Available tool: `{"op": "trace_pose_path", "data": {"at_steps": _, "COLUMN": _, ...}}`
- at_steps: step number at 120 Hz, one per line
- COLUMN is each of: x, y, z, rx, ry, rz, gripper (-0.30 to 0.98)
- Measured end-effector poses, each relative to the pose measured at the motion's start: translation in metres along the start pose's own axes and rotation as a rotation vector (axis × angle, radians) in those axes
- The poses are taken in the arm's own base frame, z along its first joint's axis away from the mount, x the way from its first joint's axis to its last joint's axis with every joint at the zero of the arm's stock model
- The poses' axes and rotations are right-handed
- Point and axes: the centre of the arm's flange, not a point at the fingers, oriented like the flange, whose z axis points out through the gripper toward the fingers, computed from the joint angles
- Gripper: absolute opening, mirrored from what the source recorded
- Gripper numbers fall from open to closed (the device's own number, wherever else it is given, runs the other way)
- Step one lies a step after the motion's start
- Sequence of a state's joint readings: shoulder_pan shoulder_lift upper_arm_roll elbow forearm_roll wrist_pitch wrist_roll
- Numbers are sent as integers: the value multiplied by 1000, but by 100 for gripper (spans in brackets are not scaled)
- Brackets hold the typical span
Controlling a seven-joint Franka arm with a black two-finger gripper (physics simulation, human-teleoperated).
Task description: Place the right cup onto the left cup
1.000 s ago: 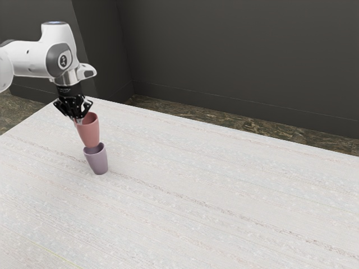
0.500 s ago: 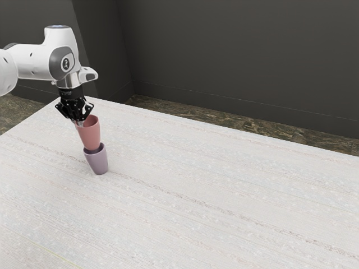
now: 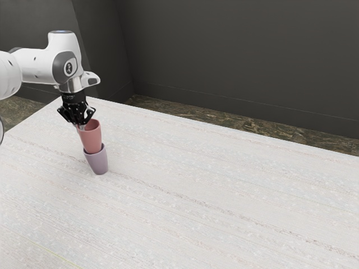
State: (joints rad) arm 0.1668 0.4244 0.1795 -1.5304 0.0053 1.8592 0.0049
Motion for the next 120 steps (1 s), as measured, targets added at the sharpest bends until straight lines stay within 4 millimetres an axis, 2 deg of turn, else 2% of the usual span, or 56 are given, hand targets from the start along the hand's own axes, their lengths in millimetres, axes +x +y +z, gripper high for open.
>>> {"op": "trace_pose_path", "data": {"at_steps": 50, "x": 5, "y": -2, "z": 19, "rx": -8, "ry": -21, "rz": -8, "gripper": -9}}
{"op": "trace_pose_path", "data": {"at_steps": 80, "x": 4, "y": 1, "z": 15, "rx": -22, "ry": -13, "rz": -5, "gripper": 38}}
{"op": "trace_pose_path", "data": {"at_steps": 96, "x": -2, "y": 0, "z": -11, "rx": -28, "ry": 21, "rz": -3, "gripper": 52}}
{"op": "trace_pose_path", "data": {"at_steps": 120, "x": -27, "y": 9, "z": -77, "rx": -47, "ry": 80, "rz": 24, "gripper": 62}}
